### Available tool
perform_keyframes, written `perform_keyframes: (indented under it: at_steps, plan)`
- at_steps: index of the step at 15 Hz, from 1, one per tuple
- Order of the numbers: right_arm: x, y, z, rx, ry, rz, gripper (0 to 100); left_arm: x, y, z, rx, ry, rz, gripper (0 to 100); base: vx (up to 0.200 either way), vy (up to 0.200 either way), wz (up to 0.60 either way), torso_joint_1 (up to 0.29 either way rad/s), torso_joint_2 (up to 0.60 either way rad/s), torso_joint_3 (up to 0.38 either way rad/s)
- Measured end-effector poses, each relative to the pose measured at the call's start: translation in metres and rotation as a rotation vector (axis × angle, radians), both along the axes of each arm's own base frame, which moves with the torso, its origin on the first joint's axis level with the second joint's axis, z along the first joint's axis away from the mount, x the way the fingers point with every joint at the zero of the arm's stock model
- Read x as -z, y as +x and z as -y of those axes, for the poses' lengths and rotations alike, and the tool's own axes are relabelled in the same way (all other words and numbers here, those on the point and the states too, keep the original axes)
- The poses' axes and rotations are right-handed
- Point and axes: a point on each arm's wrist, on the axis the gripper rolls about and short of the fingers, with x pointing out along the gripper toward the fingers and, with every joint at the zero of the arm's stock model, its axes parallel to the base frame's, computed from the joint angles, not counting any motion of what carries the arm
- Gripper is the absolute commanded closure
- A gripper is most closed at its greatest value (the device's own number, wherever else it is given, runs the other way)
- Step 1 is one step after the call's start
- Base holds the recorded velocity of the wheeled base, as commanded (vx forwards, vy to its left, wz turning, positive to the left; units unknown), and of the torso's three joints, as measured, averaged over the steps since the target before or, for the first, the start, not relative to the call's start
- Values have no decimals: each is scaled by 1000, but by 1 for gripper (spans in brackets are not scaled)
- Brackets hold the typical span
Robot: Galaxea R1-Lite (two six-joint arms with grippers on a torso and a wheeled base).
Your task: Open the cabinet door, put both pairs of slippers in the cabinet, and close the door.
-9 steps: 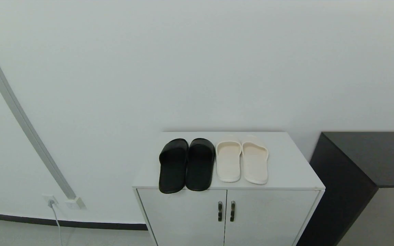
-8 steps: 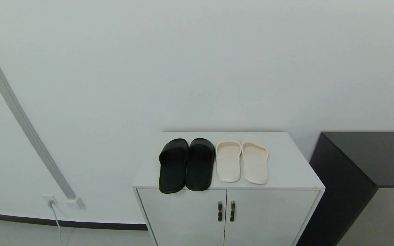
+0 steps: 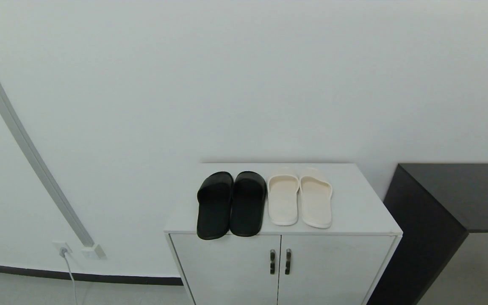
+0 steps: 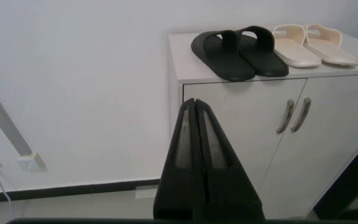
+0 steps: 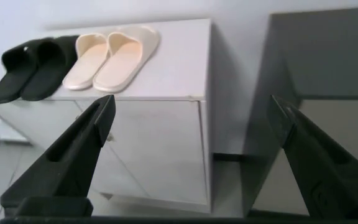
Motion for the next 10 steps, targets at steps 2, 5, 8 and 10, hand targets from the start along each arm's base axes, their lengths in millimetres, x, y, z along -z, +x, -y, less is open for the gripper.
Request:
perform_keyframes:
  at_steps: [2,5,8,10]
  plan:
    - [-4,27,-10,-52,-11,-17,0,0,0,0,0,1,0,100,0,0,0,0,0,0]
    - [-13,56,-39,-99,-10,-57,0,0,0,0,0,1,0,100,0,0,0,0,0,0]
    - [-30,82,-84,-99,22,-62,0,0,0,0,0,1,-1,100,0,0,0,0,0,0]
    - [-39,97,-115,-115,22,-58,0,0,0,0,1,1,0,100,0,0,0,0,0,0]
